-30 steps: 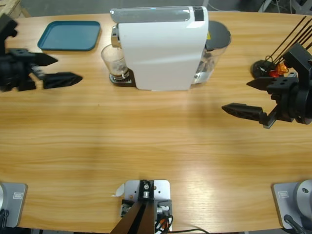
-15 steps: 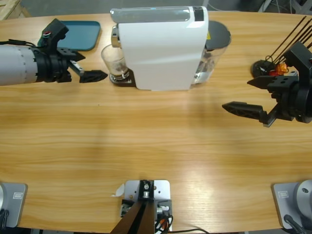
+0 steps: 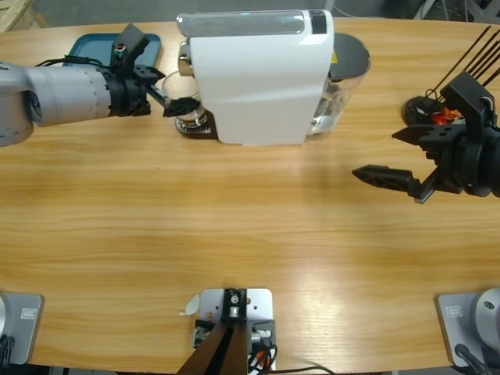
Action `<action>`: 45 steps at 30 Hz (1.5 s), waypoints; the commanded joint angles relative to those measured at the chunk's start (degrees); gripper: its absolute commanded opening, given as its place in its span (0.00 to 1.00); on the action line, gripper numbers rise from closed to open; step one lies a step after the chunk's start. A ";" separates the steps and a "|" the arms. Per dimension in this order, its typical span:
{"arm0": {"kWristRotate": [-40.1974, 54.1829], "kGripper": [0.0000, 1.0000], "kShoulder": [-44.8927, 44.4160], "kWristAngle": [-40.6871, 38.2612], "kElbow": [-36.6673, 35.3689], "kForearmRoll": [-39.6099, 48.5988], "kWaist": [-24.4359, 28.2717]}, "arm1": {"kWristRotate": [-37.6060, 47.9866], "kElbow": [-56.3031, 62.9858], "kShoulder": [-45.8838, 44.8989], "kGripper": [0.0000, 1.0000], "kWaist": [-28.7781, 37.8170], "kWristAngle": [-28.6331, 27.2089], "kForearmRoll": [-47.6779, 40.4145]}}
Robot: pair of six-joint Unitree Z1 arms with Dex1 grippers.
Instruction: Pour coffee
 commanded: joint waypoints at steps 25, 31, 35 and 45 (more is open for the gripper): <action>1.65 0.18 6.57 0.32 2.94 -6.71 -0.41 | 0.50 1.05 1.92 0.99 0.54 -1.09 -0.78; -0.73 0.18 2.71 5.04 5.65 -6.63 3.07 | 0.52 1.12 1.64 0.99 0.54 -1.02 -0.78; -0.92 0.18 0.60 5.04 6.50 -6.54 5.99 | 0.52 1.13 1.39 0.99 0.54 -1.02 -0.80; -1.97 0.18 -4.11 4.78 2.21 -4.31 16.01 | 0.52 1.13 1.36 0.99 0.54 -1.10 -1.05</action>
